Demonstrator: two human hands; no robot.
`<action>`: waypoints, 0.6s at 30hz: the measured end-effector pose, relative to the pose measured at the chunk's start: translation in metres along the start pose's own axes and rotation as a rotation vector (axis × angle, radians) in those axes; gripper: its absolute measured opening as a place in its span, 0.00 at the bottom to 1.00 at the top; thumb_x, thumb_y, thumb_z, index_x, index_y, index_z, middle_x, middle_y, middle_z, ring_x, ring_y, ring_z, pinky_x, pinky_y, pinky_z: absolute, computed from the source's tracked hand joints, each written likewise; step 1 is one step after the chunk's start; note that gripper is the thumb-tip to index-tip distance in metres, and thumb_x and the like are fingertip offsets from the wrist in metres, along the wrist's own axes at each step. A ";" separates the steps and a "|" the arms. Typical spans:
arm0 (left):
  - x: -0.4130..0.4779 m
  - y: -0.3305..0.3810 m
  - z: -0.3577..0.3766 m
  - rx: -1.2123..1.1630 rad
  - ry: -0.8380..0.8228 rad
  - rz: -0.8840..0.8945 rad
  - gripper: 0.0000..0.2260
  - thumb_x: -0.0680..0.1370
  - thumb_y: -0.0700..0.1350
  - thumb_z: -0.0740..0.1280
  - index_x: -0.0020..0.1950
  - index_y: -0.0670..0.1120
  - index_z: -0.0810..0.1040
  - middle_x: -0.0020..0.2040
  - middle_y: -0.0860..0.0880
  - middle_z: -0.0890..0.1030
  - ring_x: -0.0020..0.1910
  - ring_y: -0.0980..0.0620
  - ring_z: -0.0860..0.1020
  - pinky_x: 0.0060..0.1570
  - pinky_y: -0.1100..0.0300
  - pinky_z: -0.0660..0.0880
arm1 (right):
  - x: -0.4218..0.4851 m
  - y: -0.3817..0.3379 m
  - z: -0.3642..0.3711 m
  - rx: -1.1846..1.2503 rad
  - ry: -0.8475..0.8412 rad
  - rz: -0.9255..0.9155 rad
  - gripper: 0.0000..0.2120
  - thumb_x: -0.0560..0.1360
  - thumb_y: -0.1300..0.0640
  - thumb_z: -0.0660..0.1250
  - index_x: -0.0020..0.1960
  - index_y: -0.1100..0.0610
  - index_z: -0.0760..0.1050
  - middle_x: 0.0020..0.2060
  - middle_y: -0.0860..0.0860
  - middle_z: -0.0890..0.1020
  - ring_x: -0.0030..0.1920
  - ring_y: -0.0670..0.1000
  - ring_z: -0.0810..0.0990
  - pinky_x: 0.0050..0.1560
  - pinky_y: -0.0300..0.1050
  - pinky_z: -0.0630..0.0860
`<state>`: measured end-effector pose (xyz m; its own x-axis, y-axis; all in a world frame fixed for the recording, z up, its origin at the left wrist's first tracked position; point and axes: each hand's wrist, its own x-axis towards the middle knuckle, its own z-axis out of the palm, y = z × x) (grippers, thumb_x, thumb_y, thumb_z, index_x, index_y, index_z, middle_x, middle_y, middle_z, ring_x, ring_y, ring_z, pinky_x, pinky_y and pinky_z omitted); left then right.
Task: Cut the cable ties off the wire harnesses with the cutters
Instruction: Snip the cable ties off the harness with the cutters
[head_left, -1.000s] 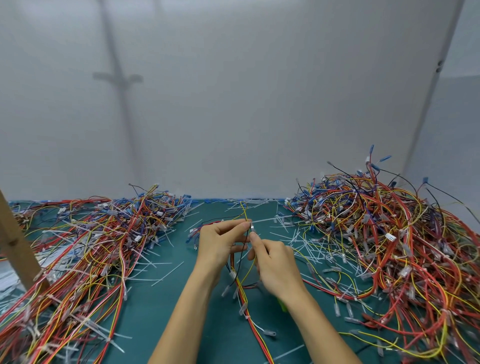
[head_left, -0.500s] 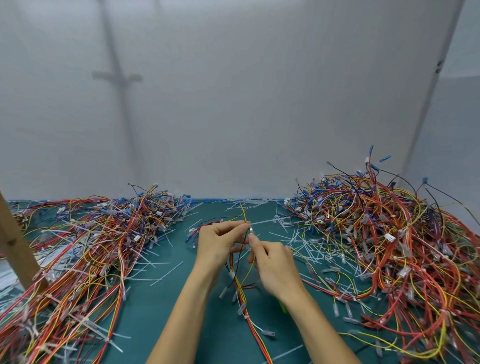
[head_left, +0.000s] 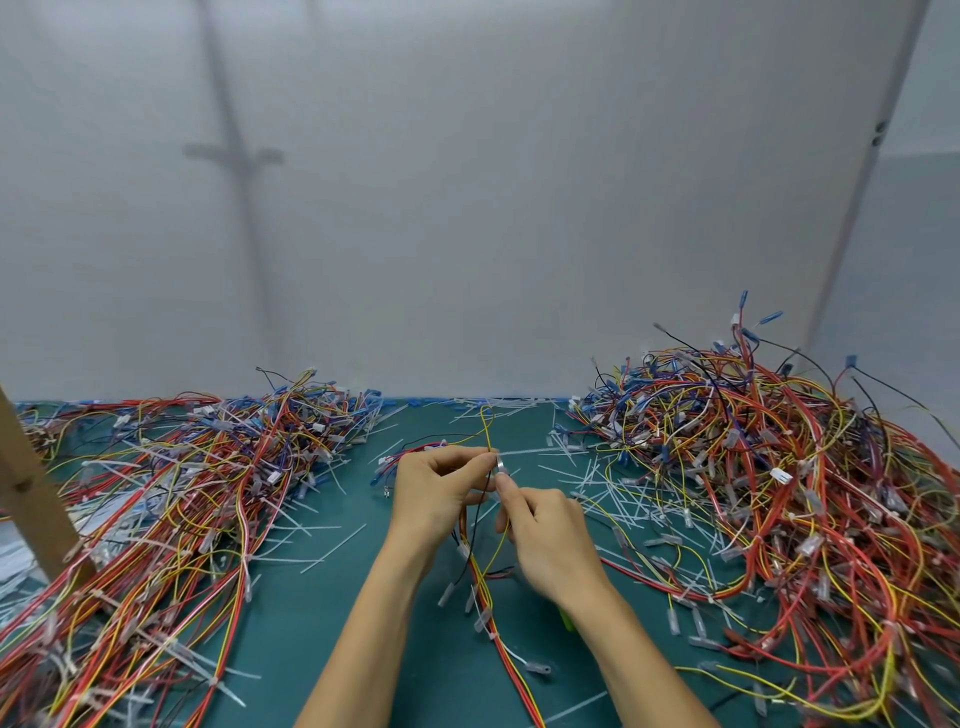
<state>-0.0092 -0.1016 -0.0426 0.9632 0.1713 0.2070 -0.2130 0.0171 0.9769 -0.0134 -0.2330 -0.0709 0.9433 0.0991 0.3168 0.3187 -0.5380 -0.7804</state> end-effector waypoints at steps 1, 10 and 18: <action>0.000 0.000 0.000 0.000 -0.001 0.003 0.05 0.74 0.38 0.73 0.40 0.46 0.86 0.36 0.48 0.85 0.35 0.55 0.83 0.34 0.67 0.76 | 0.000 0.000 0.000 -0.001 -0.001 -0.001 0.30 0.81 0.38 0.53 0.33 0.59 0.76 0.22 0.48 0.72 0.30 0.49 0.71 0.37 0.49 0.70; 0.001 -0.003 -0.001 0.039 -0.013 0.014 0.03 0.74 0.40 0.73 0.41 0.45 0.86 0.37 0.48 0.85 0.36 0.55 0.83 0.35 0.67 0.77 | 0.002 0.003 0.001 0.005 0.001 0.026 0.30 0.81 0.38 0.53 0.29 0.54 0.74 0.22 0.47 0.73 0.29 0.47 0.72 0.37 0.46 0.71; 0.003 -0.009 0.000 0.101 -0.038 0.032 0.03 0.75 0.42 0.73 0.43 0.47 0.86 0.38 0.49 0.85 0.38 0.53 0.84 0.35 0.66 0.77 | 0.004 0.007 0.001 0.087 0.008 0.089 0.31 0.80 0.36 0.53 0.28 0.53 0.75 0.21 0.49 0.75 0.27 0.49 0.76 0.38 0.47 0.74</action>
<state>-0.0046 -0.1011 -0.0504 0.9621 0.1329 0.2381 -0.2279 -0.0877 0.9697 -0.0070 -0.2352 -0.0760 0.9675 0.0476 0.2483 0.2410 -0.4698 -0.8493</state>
